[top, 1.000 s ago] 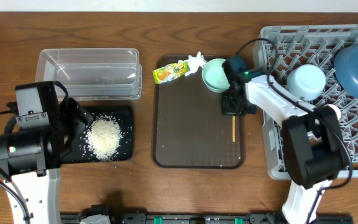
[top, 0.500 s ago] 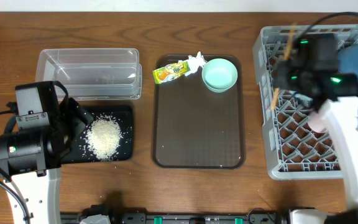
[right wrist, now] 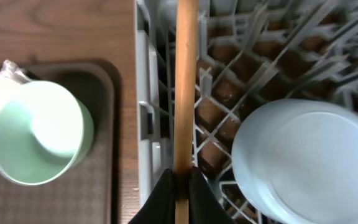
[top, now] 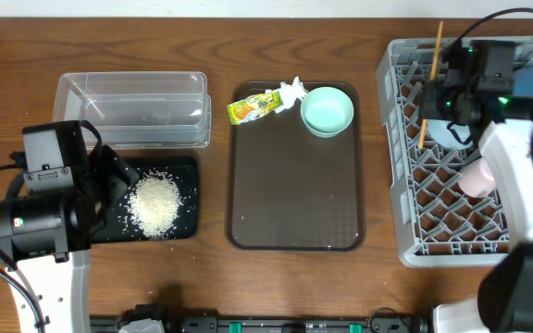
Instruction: Sort waste into correct bins and load items into the dishwasher rack
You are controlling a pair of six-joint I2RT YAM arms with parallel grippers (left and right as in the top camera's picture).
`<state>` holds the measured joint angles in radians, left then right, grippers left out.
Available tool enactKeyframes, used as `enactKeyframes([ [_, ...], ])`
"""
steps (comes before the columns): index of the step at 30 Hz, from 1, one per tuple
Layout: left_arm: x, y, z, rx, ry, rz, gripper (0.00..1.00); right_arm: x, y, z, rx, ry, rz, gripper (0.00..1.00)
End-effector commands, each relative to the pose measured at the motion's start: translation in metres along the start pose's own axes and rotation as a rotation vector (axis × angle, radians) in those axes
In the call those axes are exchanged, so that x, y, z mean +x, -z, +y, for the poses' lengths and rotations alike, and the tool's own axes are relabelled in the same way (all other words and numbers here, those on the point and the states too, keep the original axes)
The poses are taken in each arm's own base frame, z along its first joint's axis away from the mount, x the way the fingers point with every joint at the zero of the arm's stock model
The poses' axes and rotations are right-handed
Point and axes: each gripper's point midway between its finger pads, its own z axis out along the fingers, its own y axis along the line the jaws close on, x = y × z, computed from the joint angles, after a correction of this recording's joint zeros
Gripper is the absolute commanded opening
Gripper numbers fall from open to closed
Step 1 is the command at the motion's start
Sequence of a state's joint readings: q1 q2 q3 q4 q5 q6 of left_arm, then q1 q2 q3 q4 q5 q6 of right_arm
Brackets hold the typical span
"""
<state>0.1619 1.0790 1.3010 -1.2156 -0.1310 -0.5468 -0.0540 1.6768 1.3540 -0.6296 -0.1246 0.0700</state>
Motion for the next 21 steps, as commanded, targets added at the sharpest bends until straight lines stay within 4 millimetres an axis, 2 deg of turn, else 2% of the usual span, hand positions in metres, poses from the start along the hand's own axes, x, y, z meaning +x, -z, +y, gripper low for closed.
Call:
enactKeyframes([
  [1,-0.003,0.003,0.001,-0.003,0.01,-0.013,0.97,0.008,-0.019,0.006,-0.042,0.02,0.042,0.17],
  [2,-0.003,0.003,0.001,-0.003,0.009,-0.013,0.98,0.01,-0.023,0.008,-0.058,0.018,0.053,0.25],
  [4,-0.003,0.003,0.001,-0.003,0.01,-0.013,0.97,0.013,-0.026,0.012,-0.084,0.011,0.067,0.47],
  [5,-0.003,0.003,0.001,-0.003,0.009,-0.013,0.97,0.014,-0.026,0.013,-0.091,0.01,0.07,0.53],
  [12,-0.003,0.003,0.001,-0.003,0.009,-0.013,0.98,0.01,-0.008,0.026,-0.114,-0.019,0.051,0.54],
  [18,-0.003,0.003,0.001,-0.003,0.009,-0.013,0.97,-0.002,0.025,0.065,-0.214,0.005,-0.017,0.54],
  [21,-0.003,0.003,0.001,-0.003,0.009,-0.013,0.97,-0.007,0.036,0.093,-0.258,0.027,-0.053,0.54],
])
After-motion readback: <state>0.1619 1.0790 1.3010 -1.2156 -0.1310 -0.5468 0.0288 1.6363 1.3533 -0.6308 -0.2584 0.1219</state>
